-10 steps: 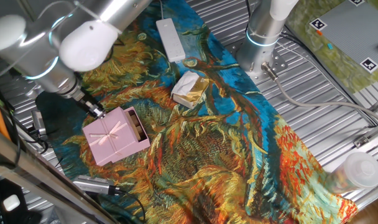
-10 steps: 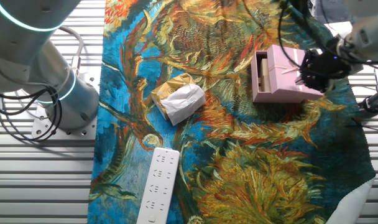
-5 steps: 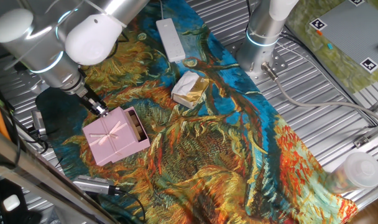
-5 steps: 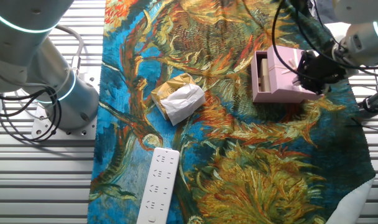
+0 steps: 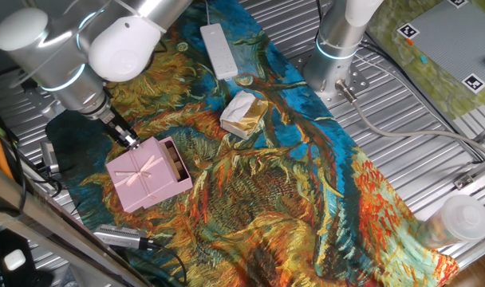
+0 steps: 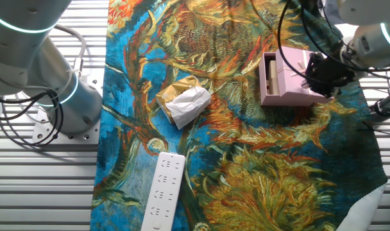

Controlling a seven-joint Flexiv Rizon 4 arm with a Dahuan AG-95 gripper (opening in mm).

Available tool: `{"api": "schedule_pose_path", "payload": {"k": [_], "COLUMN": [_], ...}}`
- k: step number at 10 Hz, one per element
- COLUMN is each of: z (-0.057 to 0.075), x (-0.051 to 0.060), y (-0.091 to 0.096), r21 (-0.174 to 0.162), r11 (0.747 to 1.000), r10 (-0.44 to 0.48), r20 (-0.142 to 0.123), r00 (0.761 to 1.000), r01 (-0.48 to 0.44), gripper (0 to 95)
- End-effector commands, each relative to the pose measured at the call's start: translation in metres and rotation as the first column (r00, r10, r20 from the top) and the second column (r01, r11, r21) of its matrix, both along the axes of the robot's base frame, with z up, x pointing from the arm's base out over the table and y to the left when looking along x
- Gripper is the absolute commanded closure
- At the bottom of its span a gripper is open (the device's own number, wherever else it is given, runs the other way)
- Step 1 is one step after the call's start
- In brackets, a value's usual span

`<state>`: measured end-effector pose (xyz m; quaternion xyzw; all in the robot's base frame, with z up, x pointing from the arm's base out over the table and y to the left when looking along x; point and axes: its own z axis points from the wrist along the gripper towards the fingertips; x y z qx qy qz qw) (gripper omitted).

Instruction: Slide the outer casing onto the gift box

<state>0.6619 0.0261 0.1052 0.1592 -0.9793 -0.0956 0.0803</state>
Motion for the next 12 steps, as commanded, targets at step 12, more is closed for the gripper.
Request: {"api": "schedule_pose_path", "payload": {"k": [12], "z": [0.003], "x": [0.009], "y": [-0.022], "r21": [0.023], "r11": [0.997], "r10": [0.069], "r20": [0.046], "r00": [0.997], "r01": [-0.070], "gripper": [95.0]}}
